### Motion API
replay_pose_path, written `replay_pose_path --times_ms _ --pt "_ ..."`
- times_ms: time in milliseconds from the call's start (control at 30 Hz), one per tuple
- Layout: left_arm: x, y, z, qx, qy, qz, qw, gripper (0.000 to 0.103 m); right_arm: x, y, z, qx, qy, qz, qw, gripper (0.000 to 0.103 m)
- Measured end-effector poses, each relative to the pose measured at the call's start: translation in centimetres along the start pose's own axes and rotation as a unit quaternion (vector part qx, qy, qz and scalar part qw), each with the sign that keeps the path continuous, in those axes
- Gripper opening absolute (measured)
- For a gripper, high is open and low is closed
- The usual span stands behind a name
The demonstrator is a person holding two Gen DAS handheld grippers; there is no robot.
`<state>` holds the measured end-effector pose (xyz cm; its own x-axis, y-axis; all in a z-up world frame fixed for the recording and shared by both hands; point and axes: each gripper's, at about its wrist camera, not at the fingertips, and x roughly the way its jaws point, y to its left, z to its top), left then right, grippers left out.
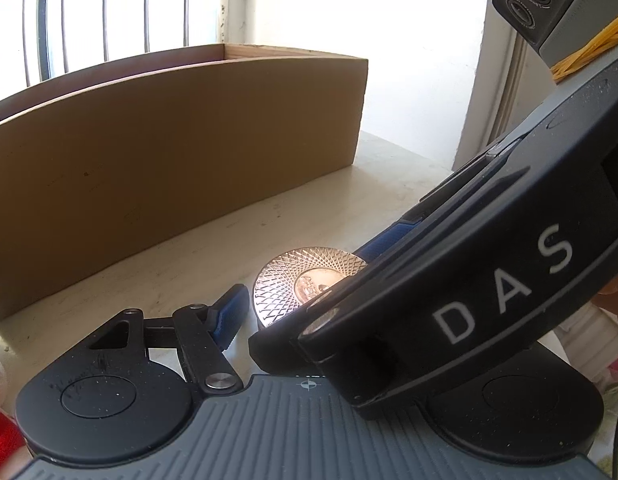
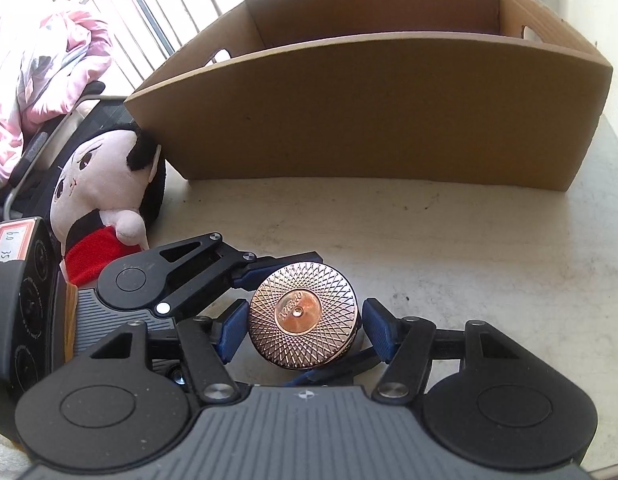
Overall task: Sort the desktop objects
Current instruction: 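Close the right tool on the jar's side while the left tool holds it, then lift the jar with both tools and carry it over the cardboard box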
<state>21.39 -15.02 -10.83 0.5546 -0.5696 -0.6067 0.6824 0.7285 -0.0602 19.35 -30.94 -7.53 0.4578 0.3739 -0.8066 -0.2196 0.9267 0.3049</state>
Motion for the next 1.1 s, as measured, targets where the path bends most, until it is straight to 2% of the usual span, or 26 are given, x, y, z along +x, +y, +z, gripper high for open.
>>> replay_pose_path --times_ms 233,300,600,867,1100 --pt "1.3 0.9 0.7 0.012 -0.001 0.0 0.9999 0.064 -0.1 0.0 -0.2 0.001 -0.001 0.004 1.0 0.065" --pt "1.6 0.9 0.9 0.019 -0.002 -0.002 0.9998 0.058 -0.2 0.0 -0.3 0.002 -0.002 0.004 1.0 0.065" --pt "2.9 1.7 2.0 0.026 0.0 -0.002 0.9997 0.056 -1.0 -0.2 -0.3 0.009 -0.015 0.01 1.0 0.064" --pt "2.8 2.3 3.8 0.031 -0.016 0.008 0.9993 0.056 -3.3 0.6 0.8 -0.001 -0.052 0.016 0.999 0.064" --pt "1.2 3.5 7.7 0.043 -0.05 0.035 0.9972 0.056 -5.9 2.3 4.4 -0.027 -0.105 0.027 0.994 0.064"
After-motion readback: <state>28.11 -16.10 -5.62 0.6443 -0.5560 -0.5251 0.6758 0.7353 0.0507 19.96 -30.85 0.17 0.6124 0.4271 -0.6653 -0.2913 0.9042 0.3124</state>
